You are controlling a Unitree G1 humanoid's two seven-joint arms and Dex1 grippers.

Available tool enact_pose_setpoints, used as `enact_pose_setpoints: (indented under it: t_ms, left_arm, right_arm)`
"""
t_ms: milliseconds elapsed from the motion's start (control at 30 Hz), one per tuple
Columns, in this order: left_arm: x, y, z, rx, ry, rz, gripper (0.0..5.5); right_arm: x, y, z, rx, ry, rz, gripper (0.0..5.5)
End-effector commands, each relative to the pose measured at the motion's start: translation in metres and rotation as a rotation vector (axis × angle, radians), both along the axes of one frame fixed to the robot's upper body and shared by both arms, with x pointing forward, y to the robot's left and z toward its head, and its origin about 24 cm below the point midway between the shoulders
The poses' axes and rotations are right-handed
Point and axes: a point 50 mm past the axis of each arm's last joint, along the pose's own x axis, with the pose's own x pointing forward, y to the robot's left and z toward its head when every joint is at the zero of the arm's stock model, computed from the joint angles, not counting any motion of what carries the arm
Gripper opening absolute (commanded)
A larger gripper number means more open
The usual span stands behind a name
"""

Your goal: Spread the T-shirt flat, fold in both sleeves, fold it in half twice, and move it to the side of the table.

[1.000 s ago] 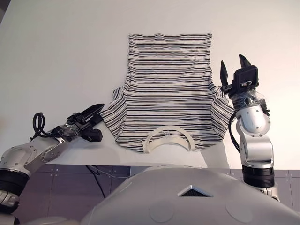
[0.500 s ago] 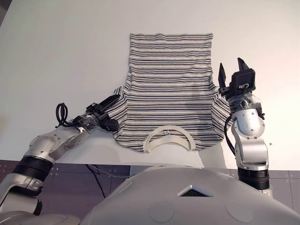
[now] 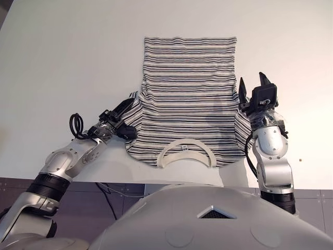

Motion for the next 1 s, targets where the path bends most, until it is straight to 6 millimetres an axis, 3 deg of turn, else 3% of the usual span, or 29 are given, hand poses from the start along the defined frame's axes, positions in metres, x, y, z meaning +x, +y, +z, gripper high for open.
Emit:
enact_pose_setpoints:
  t_ms: [33,167,233,267,300,333,367,533,633,700,733,767,800,833,933,1000]
  left_arm:
    - [-0.107,-0.014,-0.078,0.136,0.491,-0.068,1.31]
    - [-0.101,0.002,-0.079,0.228,0.471,0.091,1.31]
    - [-0.098,0.015,-0.075,0.224,0.389,0.305,1.31]
    - [-0.068,0.108,-0.042,0.337,0.375,0.462,1.31]
    - [-0.040,0.171,0.011,0.375,0.280,0.627,1.31]
    - [-0.020,0.202,0.060,0.388,0.177,0.701,1.31]
    - [-0.006,0.214,0.090,0.379,0.104,0.744,1.31]
    - [0.039,0.217,0.118,0.201,-0.099,0.897,1.31]
    - [0.074,0.193,0.117,-0.115,-0.172,0.898,1.31]
    - [0.094,0.178,0.114,-0.533,-0.179,0.981,1.31]
    - [0.106,0.172,0.111,-0.979,-0.115,1.069,1.31]
    - [0.118,0.154,0.114,-1.333,-0.007,0.980,1.31]
    - [0.124,0.134,0.118,-1.569,0.086,0.861,1.31]
    - [0.125,0.119,0.123,-1.685,0.152,0.767,1.31]
    - [0.107,0.097,0.114,-1.609,0.243,0.693,1.75]
    - [0.086,0.085,0.101,-1.328,0.313,0.635,2.05]
  right_arm:
    - [-0.006,0.005,0.007,0.021,-0.047,-0.029,2.44]
    - [-0.008,0.010,0.005,0.034,-0.044,-0.039,2.44]
    - [-0.007,0.009,0.005,0.034,-0.048,-0.048,2.44]
    - [-0.007,0.009,0.004,0.035,-0.050,-0.051,2.44]
    - [-0.007,0.009,0.004,0.035,-0.051,-0.052,2.44]
    - [-0.006,0.010,0.005,0.035,-0.053,-0.047,2.44]
    - [-0.006,0.010,0.005,0.035,-0.054,-0.046,2.44]
    - [-0.001,0.007,0.007,0.028,-0.063,-0.038,2.44]
    - [0.010,0.008,0.012,0.028,-0.084,-0.011,2.44]
    - [0.017,0.006,0.016,0.020,-0.094,0.014,2.44]
    - [0.021,0.004,0.018,0.015,-0.099,0.021,2.44]
    - [0.026,0.002,0.021,0.009,-0.106,0.033,2.44]
    - [0.030,0.001,0.024,0.004,-0.114,0.046,2.44]
    - [0.034,0.000,0.027,-0.001,-0.120,0.058,2.44]
    - [0.042,0.001,0.030,-0.016,-0.130,0.097,2.44]
    - [0.045,0.000,0.030,-0.026,-0.128,0.109,2.44]
